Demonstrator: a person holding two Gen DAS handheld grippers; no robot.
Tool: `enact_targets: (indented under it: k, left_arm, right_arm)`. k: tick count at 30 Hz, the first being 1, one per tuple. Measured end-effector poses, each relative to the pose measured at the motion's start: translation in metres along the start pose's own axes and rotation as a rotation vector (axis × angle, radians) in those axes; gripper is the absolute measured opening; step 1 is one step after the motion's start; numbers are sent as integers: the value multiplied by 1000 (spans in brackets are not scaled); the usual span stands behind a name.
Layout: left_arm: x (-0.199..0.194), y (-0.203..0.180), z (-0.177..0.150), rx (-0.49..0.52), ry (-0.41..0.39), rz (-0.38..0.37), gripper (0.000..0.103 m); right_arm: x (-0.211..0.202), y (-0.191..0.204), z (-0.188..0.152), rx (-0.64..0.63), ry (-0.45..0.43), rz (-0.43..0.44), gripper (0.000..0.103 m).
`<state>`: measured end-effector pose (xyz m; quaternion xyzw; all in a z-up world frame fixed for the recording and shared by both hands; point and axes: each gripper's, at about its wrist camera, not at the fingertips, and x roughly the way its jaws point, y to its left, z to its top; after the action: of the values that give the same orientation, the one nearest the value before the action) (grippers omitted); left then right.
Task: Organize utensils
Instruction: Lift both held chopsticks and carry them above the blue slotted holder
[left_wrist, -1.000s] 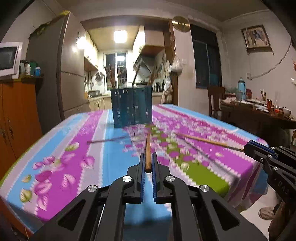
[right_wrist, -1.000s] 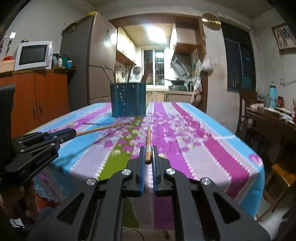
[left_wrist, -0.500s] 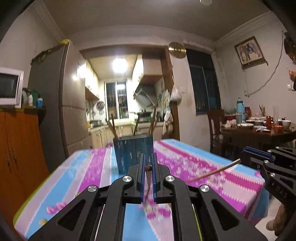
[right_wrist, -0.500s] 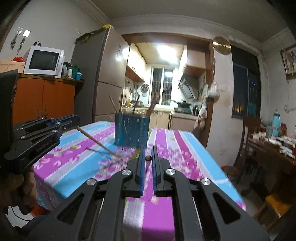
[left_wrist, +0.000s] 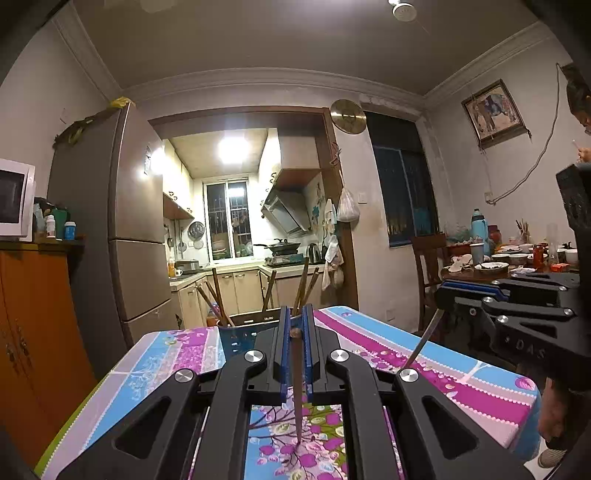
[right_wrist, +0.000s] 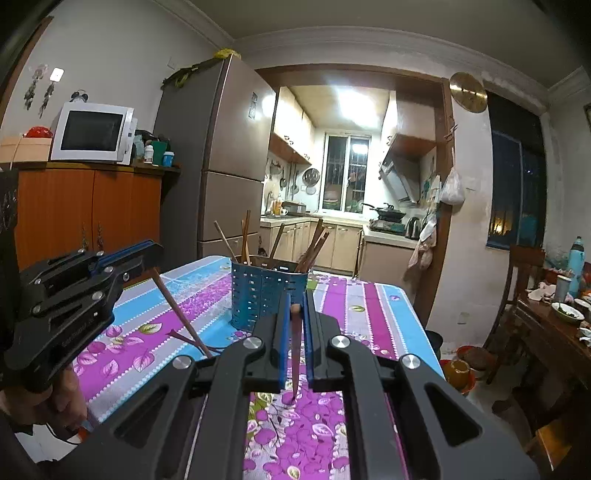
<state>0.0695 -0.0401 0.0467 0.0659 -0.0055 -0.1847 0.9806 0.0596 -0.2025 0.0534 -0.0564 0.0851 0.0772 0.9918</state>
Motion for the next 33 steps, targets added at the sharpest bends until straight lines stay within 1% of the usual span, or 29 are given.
enact_targets:
  k: [7,10,15,21,26,30,33]
  left_arm:
    - [11,5,6,-12,10,-11,8]
    - [18,10,9,-19,22,-23,8]
    - [41,28,20,-56,71,-40,8]
    - [71,51,37,-92,127,-56,8]
    - [91,71,62,-104,146,-51,8]
    - [98,84,89,-105,125,-32,8]
    - [104,95,117,-113,98,-17,8]
  right_arm:
    - [15,-6,13,0,17,28,5]
    - [25,-10,22,10,35,56,5]
    - [49,-27,40,63,98,105,5]
    - [68,-31,56,66,146,131,5]
    - [82,-33,78,79,159,162,5]
    - [88,-34,104,83,143,179,5]
    - [92,-34,130,70,124,183,5]
